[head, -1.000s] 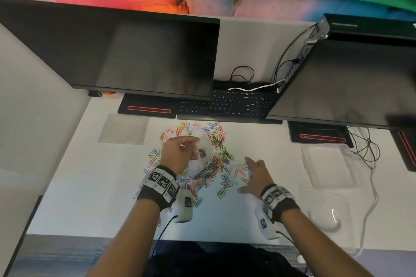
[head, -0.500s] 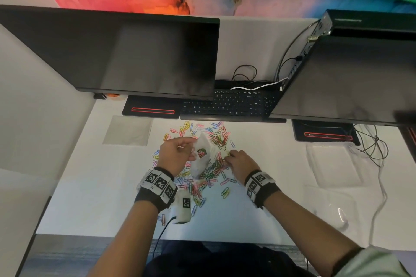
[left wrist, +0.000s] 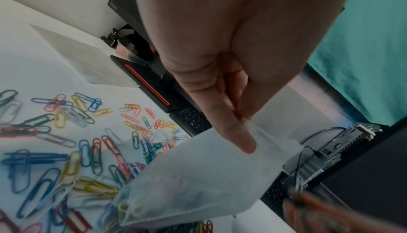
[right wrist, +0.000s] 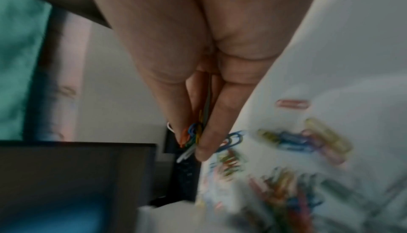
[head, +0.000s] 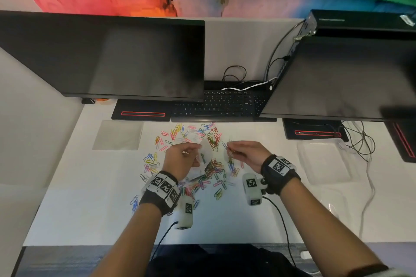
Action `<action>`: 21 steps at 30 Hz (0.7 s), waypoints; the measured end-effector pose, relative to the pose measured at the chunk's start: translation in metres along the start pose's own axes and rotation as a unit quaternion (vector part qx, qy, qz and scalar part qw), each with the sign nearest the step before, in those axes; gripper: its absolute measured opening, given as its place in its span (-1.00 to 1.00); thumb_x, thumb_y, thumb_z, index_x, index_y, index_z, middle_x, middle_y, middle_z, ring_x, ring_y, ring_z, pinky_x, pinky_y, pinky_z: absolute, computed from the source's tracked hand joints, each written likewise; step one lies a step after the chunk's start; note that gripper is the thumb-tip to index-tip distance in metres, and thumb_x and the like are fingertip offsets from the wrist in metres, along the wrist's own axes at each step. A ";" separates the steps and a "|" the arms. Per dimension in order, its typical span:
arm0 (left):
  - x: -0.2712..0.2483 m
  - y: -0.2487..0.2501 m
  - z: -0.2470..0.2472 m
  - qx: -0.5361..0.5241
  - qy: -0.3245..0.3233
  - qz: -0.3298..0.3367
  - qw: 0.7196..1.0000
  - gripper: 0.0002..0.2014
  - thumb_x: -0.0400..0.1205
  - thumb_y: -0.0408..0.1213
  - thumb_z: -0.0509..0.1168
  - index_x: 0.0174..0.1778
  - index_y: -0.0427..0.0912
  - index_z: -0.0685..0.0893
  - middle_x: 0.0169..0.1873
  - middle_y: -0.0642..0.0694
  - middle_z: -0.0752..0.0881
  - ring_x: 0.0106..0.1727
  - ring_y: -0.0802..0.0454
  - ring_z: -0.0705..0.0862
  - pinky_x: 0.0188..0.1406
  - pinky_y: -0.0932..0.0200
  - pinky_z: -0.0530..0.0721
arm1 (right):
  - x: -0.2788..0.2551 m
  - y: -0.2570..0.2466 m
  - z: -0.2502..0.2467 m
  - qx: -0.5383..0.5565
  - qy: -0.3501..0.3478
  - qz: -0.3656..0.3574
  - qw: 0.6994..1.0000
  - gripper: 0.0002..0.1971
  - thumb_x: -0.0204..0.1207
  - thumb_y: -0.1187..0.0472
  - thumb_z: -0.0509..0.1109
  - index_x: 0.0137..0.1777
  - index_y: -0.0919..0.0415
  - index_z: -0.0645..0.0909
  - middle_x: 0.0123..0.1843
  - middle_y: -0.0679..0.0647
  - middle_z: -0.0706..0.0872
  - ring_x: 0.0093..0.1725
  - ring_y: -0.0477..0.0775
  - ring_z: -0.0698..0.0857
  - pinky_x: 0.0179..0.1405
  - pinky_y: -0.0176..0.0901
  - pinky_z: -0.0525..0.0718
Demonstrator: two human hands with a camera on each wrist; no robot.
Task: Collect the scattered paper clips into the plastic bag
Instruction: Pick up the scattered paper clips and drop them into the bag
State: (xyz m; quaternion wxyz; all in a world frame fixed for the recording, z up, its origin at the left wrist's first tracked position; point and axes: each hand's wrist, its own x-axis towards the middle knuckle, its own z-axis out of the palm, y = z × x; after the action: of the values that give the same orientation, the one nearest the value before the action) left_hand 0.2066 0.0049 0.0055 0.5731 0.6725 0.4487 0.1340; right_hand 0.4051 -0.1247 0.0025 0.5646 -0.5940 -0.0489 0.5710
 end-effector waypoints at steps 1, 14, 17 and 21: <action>0.000 0.000 0.003 0.006 -0.005 0.003 1.000 -0.79 0.70 -0.44 0.30 0.04 -0.11 0.82 -0.16 -0.13 0.76 -0.34 -0.03 0.82 -0.12 -0.04 0.87 | -0.003 -0.006 0.007 0.012 -0.026 -0.007 1.000 -0.68 0.48 0.32 0.48 0.20 0.44 0.68 0.09 0.27 0.79 0.02 0.09 0.77 0.18 -0.14 0.72; 0.001 0.001 0.015 0.027 -0.004 -0.001 1.000 -0.80 0.67 -0.44 0.35 -0.12 -0.09 0.83 -0.22 -0.15 0.84 -0.32 -0.09 0.85 -0.15 -0.09 0.87 | 0.005 0.025 0.067 -0.447 0.090 -0.186 0.870 -0.90 0.41 0.28 0.52 -0.11 0.22 0.85 -0.22 0.06 0.83 -0.26 -0.10 0.71 -0.27 -0.60 0.56; -0.002 0.003 0.014 0.035 -0.014 0.012 0.999 -0.82 0.66 -0.45 0.36 -0.06 -0.13 0.84 -0.22 -0.13 0.83 -0.33 -0.04 0.85 -0.16 -0.06 0.87 | 0.005 0.025 0.071 -0.526 0.058 -0.218 0.820 -0.90 0.44 0.27 0.48 -0.20 0.21 0.84 -0.38 0.03 0.75 -0.35 -0.04 0.65 -0.26 -0.33 0.58; -0.003 0.001 0.010 0.044 -0.013 0.017 0.999 -0.82 0.67 -0.45 0.35 0.01 -0.15 0.85 -0.24 -0.07 0.82 -0.31 -0.04 0.86 -0.12 -0.08 0.87 | -0.005 0.015 0.073 -0.605 -0.018 -0.215 0.767 -0.75 0.52 0.36 0.29 -0.14 0.26 0.83 -0.19 0.13 0.82 -0.16 0.08 0.67 0.21 -0.14 0.53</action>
State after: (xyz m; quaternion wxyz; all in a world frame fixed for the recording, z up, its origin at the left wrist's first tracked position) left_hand 0.2128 -0.0035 0.0045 0.5466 0.7064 0.4347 0.1152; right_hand 0.3414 -0.0884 0.0160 0.1955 -0.7760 -0.5206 0.2976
